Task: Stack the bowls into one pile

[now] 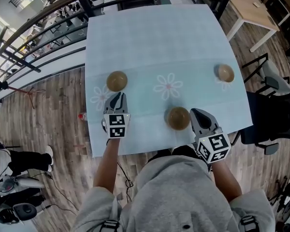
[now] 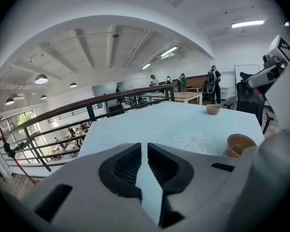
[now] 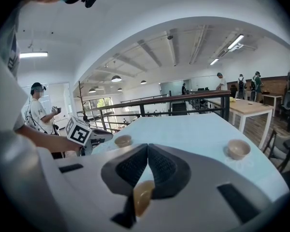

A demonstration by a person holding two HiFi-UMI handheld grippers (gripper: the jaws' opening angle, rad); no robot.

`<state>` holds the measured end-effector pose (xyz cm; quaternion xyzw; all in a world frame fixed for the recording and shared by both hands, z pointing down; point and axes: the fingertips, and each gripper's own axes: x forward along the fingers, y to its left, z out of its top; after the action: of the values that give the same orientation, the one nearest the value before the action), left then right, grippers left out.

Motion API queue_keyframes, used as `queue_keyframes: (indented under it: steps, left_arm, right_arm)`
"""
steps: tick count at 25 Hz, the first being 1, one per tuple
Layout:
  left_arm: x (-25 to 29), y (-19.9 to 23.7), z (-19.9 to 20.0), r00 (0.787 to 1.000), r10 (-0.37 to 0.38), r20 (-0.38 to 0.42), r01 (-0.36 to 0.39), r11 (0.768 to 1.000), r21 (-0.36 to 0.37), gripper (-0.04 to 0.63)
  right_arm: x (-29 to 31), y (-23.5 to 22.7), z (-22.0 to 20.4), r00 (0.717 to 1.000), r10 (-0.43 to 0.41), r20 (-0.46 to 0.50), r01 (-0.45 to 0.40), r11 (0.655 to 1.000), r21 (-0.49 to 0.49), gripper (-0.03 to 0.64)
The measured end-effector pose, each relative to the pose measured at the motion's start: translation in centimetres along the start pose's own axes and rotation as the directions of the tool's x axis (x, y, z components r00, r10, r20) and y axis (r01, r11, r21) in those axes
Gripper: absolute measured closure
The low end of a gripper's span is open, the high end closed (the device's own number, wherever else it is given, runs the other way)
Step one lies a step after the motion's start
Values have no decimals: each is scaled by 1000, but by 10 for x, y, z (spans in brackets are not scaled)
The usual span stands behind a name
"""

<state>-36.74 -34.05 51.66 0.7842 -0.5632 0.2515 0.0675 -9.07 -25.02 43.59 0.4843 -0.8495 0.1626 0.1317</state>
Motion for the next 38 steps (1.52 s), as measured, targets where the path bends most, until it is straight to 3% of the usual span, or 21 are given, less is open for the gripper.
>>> queue_keyframes:
  steps: [3,5,18,31,38]
  left_arm:
    - [14,6,-18,1000,0,-30,-1,1000,-5,564]
    - [21,9,-25,999,-2,-49,2,1000,-1,480]
    - [62,11,-62,985,-12,-172,27,996,86,479]
    - [86,19,-76,970,6,-245,44,978,202,480]
    - [91,22,-78,962,0,-272,62,974,219,491]
  right_arm:
    - [3,1,-1,1000,-2,-14,2,1000,-1,589]
    - [5,2,-2,1000,-3,-22,3,1000,0,590]
    - [5,-6,-7,998,-39,-51,39,999,4,591]
    - [9,-13,-5,996,-78,-53,79,997,20,590]
    - [11,-13,-2,996,-80,-44,81,996,25,590]
